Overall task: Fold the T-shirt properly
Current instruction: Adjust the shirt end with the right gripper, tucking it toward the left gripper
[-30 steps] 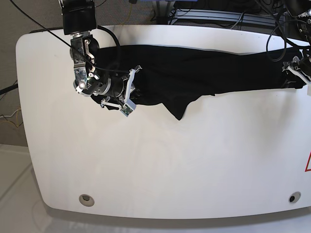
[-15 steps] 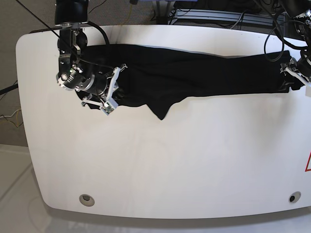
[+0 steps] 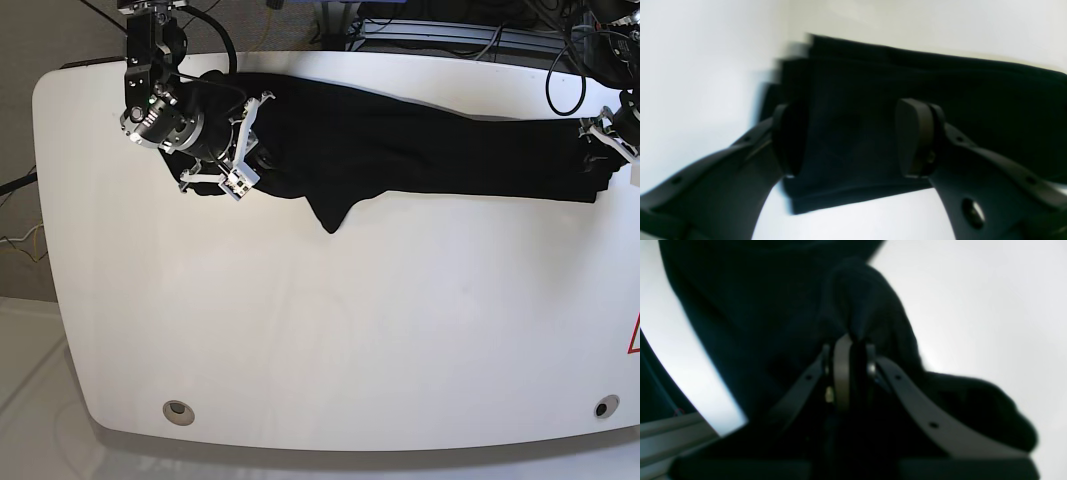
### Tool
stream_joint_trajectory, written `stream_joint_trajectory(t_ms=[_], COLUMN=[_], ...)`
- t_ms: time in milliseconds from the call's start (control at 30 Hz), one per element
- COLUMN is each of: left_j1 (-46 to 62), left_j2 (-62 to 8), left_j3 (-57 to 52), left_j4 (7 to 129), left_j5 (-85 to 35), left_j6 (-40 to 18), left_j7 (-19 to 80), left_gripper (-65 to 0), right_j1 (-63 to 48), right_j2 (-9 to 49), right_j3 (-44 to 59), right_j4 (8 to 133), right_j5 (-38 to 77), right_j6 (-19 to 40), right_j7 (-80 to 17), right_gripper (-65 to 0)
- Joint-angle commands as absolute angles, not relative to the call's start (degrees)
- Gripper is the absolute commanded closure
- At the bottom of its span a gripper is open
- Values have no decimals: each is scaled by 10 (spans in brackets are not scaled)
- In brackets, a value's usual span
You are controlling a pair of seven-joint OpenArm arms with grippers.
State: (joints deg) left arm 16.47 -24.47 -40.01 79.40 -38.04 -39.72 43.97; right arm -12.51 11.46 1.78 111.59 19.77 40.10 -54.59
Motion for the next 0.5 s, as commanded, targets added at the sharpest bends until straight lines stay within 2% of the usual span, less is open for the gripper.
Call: stream_joint_trajectory(t_ms=[0, 67, 133, 200, 267, 400, 467], left_j1=[167, 164, 144, 142, 139, 130, 122], left_j2=[-260, -260, -254, -253, -251, -247, -242], left_j3=[-402, -399, -401, -402, -401, -400, -398], left_j4=[805, 804, 798, 798, 799, 799, 788], left_j5=[-399, -402, -405, -404, -403, -399, -395], left_j6=[-400, -400, -400, -400, -400, -400, -400], left_j7=[423, 426, 433, 433, 434, 435, 437], left_gripper=[-376, -378, -381, -381, -381, -383, -373], right_j1=[-116, -108, -91, -92, -91, -88, -77], right_j2=[119, 119, 121, 121, 121, 121, 121], right_j3=[16, 14, 12, 11, 8, 2, -3], right_j4=[1122, 1114, 1107, 1107, 1109, 1116, 1115], right_j5=[204, 203, 204, 205, 210, 232, 287], right_j6=[400, 400, 400, 400, 400, 400, 400], right_j7=[-535, -536, -536, -538, -551, -610, -740], right_gripper=[0, -69, -294, -364, -385, -321, -89])
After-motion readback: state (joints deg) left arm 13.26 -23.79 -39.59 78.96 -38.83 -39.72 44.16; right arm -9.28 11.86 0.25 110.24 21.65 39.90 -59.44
